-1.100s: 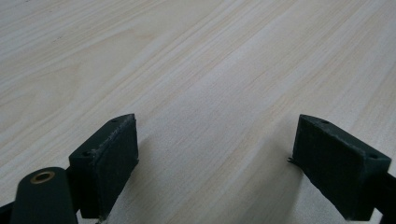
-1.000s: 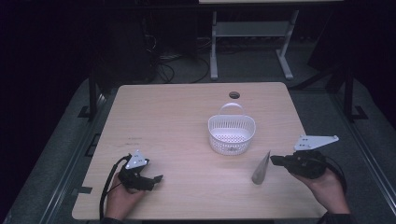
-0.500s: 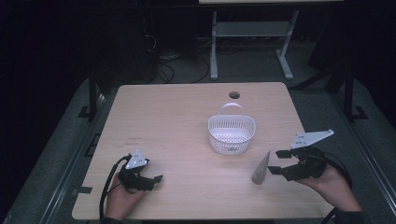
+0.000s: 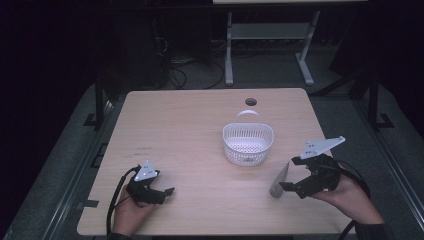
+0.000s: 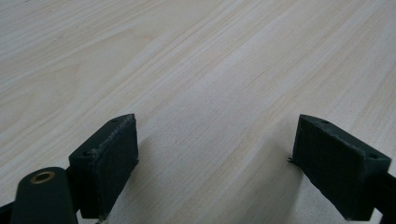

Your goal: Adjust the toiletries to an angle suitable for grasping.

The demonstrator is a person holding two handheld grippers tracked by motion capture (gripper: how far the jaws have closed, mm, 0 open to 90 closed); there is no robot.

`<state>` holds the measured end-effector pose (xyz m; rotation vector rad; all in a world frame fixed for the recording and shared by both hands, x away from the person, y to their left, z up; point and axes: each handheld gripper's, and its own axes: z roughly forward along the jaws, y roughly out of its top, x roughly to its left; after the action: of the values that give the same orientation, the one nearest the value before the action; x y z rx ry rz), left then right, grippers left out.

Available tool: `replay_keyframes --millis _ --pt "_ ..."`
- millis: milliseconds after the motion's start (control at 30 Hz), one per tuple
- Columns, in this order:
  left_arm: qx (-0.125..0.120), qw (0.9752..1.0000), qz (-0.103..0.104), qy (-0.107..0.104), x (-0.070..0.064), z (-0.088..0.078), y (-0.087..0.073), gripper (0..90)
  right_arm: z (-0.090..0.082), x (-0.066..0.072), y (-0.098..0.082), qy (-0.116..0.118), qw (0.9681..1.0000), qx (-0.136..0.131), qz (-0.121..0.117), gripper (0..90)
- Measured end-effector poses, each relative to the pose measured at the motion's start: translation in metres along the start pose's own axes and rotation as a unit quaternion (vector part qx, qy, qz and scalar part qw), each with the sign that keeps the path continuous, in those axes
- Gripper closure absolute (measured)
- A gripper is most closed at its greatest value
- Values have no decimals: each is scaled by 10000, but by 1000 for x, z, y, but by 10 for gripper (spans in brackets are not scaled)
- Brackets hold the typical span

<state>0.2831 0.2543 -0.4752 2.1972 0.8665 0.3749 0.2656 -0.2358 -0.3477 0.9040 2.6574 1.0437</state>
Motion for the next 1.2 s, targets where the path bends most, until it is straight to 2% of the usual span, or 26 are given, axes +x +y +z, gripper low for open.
replay_keyframes --millis 267,600,667,700,1100,1200 --pt "-11 10000 -11 2 0 0 0 135 10 3 9 -22 9999 108 -110 88" --pt "6 10000 13 -21 0 -1 0 135 19 2 16 -60 9997 200 -127 95" --pt "-1 10000 13 -21 0 0 0 134 20 3 16 -75 9997 212 -132 95" --pt "0 10000 13 -20 0 -1 0 135 20 4 17 -53 9996 228 -166 133" --pt "0 10000 12 -21 0 -1 0 135 18 4 17 -25 9993 319 -203 143" --pt "2 10000 18 -21 -1 -1 -1 135 18 3 15 -22 9991 360 -210 189"
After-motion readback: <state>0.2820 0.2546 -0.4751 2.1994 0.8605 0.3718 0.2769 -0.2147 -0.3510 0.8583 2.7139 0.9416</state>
